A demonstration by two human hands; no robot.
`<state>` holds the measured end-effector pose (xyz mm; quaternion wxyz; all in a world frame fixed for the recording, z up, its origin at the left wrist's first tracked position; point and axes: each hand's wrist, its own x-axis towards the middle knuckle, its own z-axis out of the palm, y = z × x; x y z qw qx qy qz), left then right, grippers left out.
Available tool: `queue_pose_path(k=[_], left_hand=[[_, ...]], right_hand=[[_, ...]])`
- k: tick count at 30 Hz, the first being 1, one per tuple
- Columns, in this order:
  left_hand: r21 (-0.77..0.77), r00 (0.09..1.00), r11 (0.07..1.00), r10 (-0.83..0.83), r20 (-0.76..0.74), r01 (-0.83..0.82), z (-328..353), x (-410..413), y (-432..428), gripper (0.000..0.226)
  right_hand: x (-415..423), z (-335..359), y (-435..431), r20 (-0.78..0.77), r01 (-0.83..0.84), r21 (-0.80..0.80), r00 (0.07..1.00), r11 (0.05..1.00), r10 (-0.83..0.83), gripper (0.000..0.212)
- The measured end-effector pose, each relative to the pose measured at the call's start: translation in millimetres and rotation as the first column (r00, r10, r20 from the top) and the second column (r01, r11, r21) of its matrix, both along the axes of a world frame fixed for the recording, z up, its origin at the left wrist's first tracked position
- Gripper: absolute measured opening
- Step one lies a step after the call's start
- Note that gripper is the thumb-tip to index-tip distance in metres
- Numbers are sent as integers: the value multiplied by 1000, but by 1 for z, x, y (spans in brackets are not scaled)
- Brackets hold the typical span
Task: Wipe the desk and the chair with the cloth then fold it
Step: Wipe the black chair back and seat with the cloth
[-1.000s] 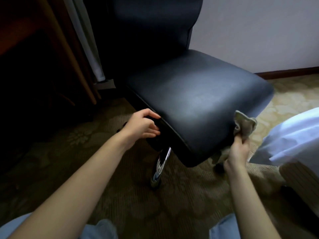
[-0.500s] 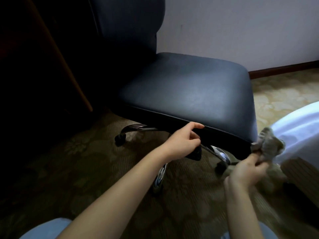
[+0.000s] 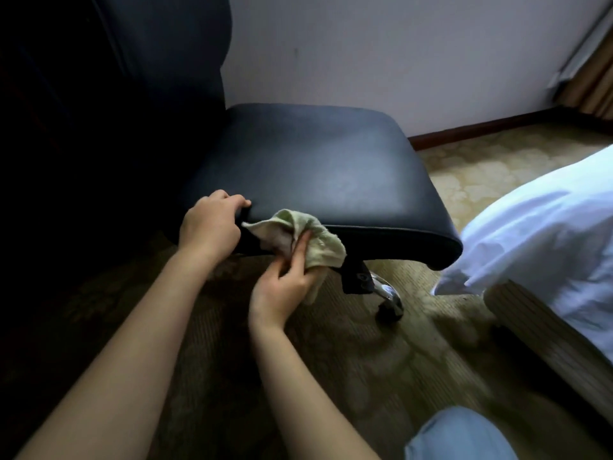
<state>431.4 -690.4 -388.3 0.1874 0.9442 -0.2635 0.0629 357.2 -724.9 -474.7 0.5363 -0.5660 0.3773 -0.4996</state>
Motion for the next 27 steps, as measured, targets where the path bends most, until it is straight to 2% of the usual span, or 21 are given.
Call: queue_pose_path(k=[4,7,10,13,15,18,20,23,27], left_hand=[[27,999,1000,-17,39,16,-2,-1,-2,56],[13,996,997,-73,58,72,-4,-4,-3,59],[-9,989,992,-128,70,129,-5,-11,-5,59],[3,980,983,-181,82,181,-8,-17,-11,57],[-2,973,976,-216,86,217,-11,-19,-17,57],[-67,966,965,-249,73,254,-14,-20,-25,53],[-159,962,949,-267,56,273,-17,-21,-30,51],[-269,958,920,-287,31,284,-18,-24,-34,59],[-334,954,898,-300,5,285,-20,-26,-36,45]], right_hand=[[-27,-18,-40,4,-12,-102,1000,995,12,57],[-46,-21,-99,26,129,-99,992,987,-127,59],[-62,-10,-177,36,315,-17,949,949,-315,56],[-77,-1,-251,-103,408,87,911,909,-400,44],[-83,4,-274,-245,422,138,891,896,-382,48],[-64,11,-233,-270,367,94,904,925,-332,44],[-46,8,-172,-166,265,-49,949,963,-269,46],[-32,-5,-80,-83,68,-104,994,992,-77,53],[-37,-19,-31,-41,-164,-230,986,959,158,53]])
